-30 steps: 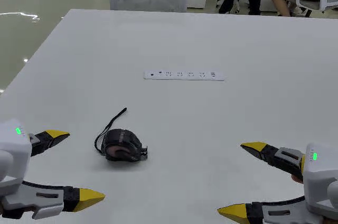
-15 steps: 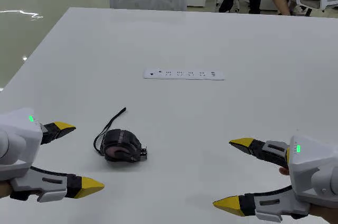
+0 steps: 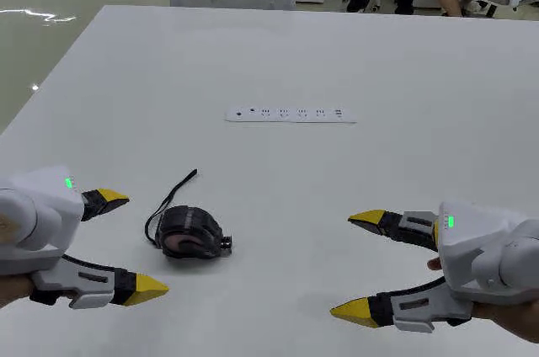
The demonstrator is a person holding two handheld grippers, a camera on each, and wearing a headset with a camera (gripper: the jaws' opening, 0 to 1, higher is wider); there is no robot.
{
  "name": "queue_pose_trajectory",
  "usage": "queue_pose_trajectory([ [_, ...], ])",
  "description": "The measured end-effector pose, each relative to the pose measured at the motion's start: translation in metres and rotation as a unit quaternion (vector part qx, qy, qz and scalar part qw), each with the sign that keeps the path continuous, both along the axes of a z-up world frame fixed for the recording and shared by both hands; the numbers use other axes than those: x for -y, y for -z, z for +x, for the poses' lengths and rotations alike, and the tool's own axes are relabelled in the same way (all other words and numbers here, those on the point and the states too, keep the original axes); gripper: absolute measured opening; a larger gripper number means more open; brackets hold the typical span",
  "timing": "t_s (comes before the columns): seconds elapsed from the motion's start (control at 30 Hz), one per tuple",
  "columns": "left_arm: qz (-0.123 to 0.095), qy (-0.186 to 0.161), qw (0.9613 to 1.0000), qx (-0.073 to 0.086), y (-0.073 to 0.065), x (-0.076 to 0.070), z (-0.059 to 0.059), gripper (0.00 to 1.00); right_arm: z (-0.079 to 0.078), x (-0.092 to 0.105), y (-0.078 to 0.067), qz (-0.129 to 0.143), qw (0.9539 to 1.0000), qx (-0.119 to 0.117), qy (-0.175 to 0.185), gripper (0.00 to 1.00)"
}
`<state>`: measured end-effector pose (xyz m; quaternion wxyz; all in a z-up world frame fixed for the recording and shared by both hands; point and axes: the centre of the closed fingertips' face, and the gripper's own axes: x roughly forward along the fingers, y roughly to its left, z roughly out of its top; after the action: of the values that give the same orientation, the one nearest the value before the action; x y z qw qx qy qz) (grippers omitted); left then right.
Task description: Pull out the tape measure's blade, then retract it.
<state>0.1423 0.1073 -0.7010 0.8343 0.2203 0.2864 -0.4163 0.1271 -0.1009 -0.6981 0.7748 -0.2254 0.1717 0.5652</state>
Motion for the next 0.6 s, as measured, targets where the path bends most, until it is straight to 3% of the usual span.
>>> queue_pose_trajectory([
  [0.6, 0.032, 0.043, 0.9985, -0.009, 0.019, 0.001, 0.028, 0.73, 0.029, -0.02, 0.013, -0.006, 0.9995, -0.004, -0.032, 0.67],
])
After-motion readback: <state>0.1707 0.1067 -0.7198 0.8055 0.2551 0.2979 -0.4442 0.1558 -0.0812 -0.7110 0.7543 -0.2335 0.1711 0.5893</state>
